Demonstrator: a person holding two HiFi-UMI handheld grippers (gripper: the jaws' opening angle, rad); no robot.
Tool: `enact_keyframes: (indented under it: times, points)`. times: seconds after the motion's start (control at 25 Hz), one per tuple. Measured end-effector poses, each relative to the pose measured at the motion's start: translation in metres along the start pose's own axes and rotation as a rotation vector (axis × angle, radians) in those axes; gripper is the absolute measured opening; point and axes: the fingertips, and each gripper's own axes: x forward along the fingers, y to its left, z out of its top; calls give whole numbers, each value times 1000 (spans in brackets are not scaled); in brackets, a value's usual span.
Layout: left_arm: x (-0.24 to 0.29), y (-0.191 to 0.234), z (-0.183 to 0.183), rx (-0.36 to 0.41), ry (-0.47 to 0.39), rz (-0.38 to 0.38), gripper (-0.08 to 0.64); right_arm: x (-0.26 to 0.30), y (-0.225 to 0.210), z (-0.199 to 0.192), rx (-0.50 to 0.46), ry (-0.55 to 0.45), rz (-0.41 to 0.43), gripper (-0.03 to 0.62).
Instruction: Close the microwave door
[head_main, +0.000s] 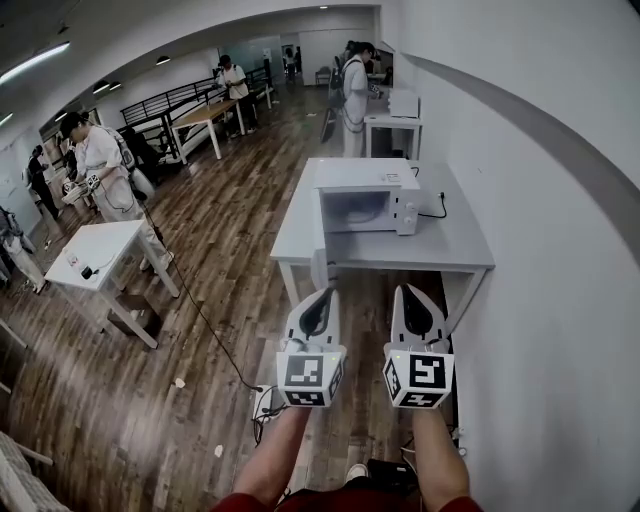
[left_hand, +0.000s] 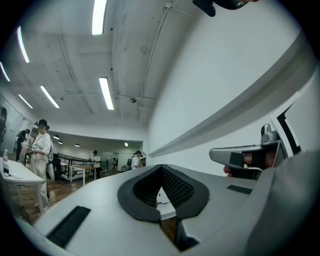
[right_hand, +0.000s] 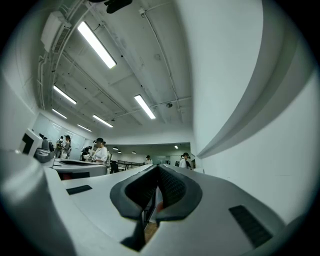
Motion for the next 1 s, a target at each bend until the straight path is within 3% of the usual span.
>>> enact_keyframes:
  times: [0.36,1.0]
  points:
    - [30,25,-24,0,30,76,26,42,-12,-25,9,11,37,26]
    - [94,121,-64,-24,38,109,26,153,30,-72,-18,60,87,26]
